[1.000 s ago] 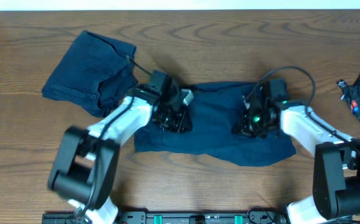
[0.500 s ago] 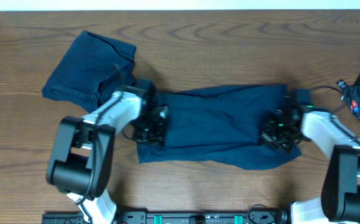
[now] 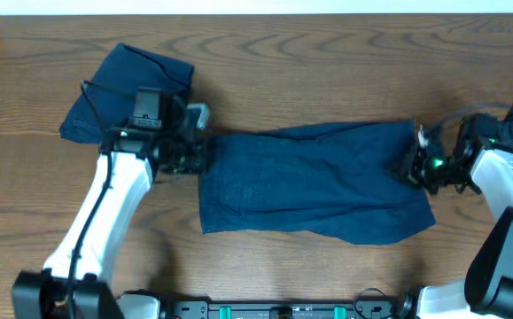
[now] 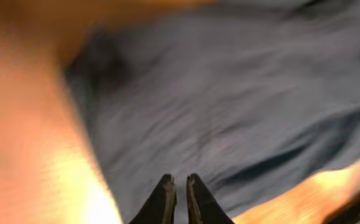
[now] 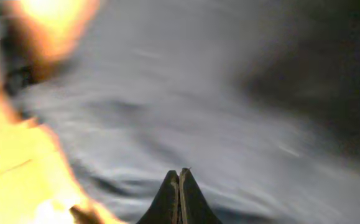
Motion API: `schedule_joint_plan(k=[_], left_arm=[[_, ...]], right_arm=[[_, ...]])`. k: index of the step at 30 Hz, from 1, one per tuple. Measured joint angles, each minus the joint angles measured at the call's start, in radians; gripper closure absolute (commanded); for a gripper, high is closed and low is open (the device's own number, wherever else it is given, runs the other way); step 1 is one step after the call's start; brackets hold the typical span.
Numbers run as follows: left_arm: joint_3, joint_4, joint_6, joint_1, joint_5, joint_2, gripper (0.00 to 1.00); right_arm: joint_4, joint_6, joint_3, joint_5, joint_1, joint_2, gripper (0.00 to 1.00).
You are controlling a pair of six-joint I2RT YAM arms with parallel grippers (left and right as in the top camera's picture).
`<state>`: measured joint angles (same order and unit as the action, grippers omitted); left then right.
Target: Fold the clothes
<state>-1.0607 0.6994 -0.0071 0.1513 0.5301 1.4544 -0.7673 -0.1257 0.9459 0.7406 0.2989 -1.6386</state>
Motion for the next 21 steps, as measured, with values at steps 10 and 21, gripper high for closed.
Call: schedule_joint_plan(k=[10, 21], left_arm=[[-0.005, -0.266, 0.005, 0.233, 0.094, 0.156, 0.91], [-0.004, -0.419, 0.003, 0.27, -0.016, 0.389, 0.92]], right_arm=[[0.208, -0.078, -0.011, 0.072, -0.198, 0.026, 0.99], [0.62, -0.488, -0.2, -0.342, -0.533, 0.008, 0.99]])
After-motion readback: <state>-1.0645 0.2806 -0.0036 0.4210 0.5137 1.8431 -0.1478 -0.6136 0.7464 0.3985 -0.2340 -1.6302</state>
